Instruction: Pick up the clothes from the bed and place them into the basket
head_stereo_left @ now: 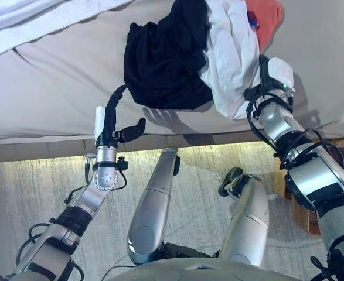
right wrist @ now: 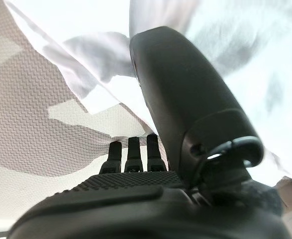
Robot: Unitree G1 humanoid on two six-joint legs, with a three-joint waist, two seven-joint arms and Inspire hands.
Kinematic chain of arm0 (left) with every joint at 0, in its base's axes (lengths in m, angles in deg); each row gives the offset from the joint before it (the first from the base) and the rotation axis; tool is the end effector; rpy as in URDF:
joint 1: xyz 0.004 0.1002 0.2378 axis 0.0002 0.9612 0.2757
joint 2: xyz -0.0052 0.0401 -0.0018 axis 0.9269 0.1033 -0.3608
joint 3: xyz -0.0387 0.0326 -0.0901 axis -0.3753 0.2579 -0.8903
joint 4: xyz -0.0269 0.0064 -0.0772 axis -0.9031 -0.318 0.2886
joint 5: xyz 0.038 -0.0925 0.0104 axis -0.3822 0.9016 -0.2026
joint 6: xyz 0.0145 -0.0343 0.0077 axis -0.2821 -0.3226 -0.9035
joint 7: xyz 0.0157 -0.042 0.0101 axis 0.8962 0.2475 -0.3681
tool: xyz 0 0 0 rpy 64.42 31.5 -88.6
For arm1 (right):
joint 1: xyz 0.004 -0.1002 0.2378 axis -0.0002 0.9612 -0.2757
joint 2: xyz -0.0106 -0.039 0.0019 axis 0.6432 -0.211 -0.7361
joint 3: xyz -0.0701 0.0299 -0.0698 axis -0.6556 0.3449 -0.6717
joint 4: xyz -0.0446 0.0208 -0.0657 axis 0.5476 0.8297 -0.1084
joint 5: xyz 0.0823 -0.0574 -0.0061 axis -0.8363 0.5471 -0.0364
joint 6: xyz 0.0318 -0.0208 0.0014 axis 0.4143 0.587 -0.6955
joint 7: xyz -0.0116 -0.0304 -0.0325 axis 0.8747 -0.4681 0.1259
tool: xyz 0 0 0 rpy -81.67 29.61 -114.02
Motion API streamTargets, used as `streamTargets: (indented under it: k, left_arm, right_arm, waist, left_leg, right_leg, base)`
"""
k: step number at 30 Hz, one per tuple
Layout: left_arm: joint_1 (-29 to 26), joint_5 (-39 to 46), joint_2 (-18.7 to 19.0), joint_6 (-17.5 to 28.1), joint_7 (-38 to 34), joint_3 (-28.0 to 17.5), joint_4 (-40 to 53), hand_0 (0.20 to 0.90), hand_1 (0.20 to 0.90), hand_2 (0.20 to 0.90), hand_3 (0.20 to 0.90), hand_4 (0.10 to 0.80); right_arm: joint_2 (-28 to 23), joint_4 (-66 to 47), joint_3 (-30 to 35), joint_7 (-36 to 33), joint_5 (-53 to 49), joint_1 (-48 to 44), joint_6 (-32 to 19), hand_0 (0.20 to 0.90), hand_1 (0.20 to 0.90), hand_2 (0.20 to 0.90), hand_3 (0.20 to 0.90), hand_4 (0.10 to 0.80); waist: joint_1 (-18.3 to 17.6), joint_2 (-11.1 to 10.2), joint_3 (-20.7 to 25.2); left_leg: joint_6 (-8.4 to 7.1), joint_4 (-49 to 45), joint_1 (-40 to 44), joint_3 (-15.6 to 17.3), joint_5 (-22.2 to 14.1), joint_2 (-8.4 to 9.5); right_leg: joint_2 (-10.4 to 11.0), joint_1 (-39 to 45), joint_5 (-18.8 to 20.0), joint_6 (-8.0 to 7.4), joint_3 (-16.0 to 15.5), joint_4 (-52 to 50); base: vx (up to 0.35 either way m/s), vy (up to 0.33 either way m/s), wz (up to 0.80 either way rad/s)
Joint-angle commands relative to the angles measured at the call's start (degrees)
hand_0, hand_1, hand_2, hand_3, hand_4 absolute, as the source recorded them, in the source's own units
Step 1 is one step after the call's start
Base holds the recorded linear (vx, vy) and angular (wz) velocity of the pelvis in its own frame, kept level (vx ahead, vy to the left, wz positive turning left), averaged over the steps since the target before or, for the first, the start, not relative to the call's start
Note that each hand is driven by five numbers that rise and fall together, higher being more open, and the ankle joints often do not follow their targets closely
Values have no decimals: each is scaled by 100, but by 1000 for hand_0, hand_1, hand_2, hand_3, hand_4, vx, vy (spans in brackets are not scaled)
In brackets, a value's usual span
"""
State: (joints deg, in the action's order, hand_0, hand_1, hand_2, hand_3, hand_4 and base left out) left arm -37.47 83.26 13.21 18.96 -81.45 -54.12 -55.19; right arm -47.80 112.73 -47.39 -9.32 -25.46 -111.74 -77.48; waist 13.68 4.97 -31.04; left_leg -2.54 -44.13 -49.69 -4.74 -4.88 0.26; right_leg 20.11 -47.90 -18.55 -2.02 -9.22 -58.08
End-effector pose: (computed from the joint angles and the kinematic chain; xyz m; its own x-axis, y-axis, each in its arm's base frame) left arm 0.2410 0.1880 0.0448 0.9338 0.0789 0.3489 -0.2377 0.8657 0.4406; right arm 0.3598 -0.2291 0.1638 0.9165 -0.3029 0.2614 0.3590 0.3343 -0.8714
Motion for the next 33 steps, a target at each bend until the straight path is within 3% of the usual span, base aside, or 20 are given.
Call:
streamTargets:
  k: [1,2,4,6,7,8,9,21,27,28,33]
  left_arm:
    - [57,-5,127,558,-333,-200,684,900,900,900,900,800]
    - [70,-17,125,543,-316,-209,700,900,900,900,900,800]
    - [67,-17,117,535,-312,-197,686,900,900,900,900,800]
    - [95,31,108,546,-238,-207,642,900,900,900,900,800]
    - [134,27,110,549,-216,-215,642,900,900,900,900,800]
    - [188,1,112,523,-187,-212,665,900,900,900,900,800]
    - [219,-20,113,525,-209,-187,652,900,900,900,900,800]
    - [285,-68,183,442,-177,-173,510,900,900,900,900,800]
    - [302,-71,203,219,-37,-170,462,900,900,900,900,800]
    - [327,-82,206,183,-29,-178,454,900,900,900,900,800]
    - [589,-143,183,-67,39,-300,424,900,900,900,900,800]
  right_arm:
    - [-80,-354,-288,-156,144,-295,-149,815,815,815,801,701]
    - [-82,-400,-274,-224,125,-293,-158,580,580,580,527,427]
    - [-74,-398,-263,-257,87,-297,-166,566,566,566,510,410]
    - [-51,-421,-166,-302,2,-220,-189,599,599,599,549,449]
    - [-41,-472,-123,-282,-19,-143,-191,580,580,580,527,427]
    - [-24,-573,-61,-287,35,15,-181,491,491,491,422,322]
    - [-10,-605,-41,-293,65,104,-203,300,300,300,200,100]
    - [-47,-793,163,-494,9,466,-215,300,300,300,200,100]
    - [-254,-869,328,-706,-138,504,-123,300,300,300,200,100]
    - [-314,-956,367,-779,-178,534,-110,300,300,300,200,100]
    - [-806,-2131,787,-1343,-323,907,-184,300,300,300,200,100]
  waist:
    - [114,260,125]
    - [106,260,125]
    - [100,256,125]
    - [75,247,125]
    - [58,234,125]
    - [28,211,125]
    - [7,199,125]
    - [-83,-72,191]
    - [-127,-252,572]
    - [-155,-282,669]
    - [-365,-493,1258]
  left_leg:
    - [752,-1227,194,388,-1386,482]
    - [750,-1284,202,392,-1421,488]
    - [748,-1312,224,391,-1440,491]
    - [732,-1364,291,387,-1471,484]
    - [720,-1339,348,391,-1463,468]
    - [703,-1235,486,396,-1424,431]
    - [697,-1193,560,394,-1403,415]
    - [530,294,2095,480,-934,84]
    - [411,1182,2876,553,-698,-65]
    - [409,1413,2962,589,-513,-108]
    - [232,2562,3987,741,-220,-347]
  right_leg:
    - [-440,123,-253,394,-76,-445]
    - [-449,133,-274,397,-76,-480]
    - [-451,156,-283,399,-79,-492]
    - [-445,237,-291,403,-85,-503]
    - [-446,300,-272,396,-84,-469]
    - [-442,435,-218,383,-107,-382]
    - [-452,512,-188,373,-106,-339]
    - [-407,2106,337,147,-279,1132]
    - [-484,2927,601,61,-415,2146]
    - [-521,3039,765,104,-475,2426]
    - [-737,4092,1087,13,-505,3824]
  base:
    - [-42,-2,-3]
    - [-27,-1,-22]
    - [-9,-2,-26]
    - [3,1,32]
    - [25,3,26]
    - [36,3,-15]
    - [45,3,-21]
    - [32,-9,-4]
    - [61,-17,-8]
    - [40,-4,-6]
    - [161,-9,-16]
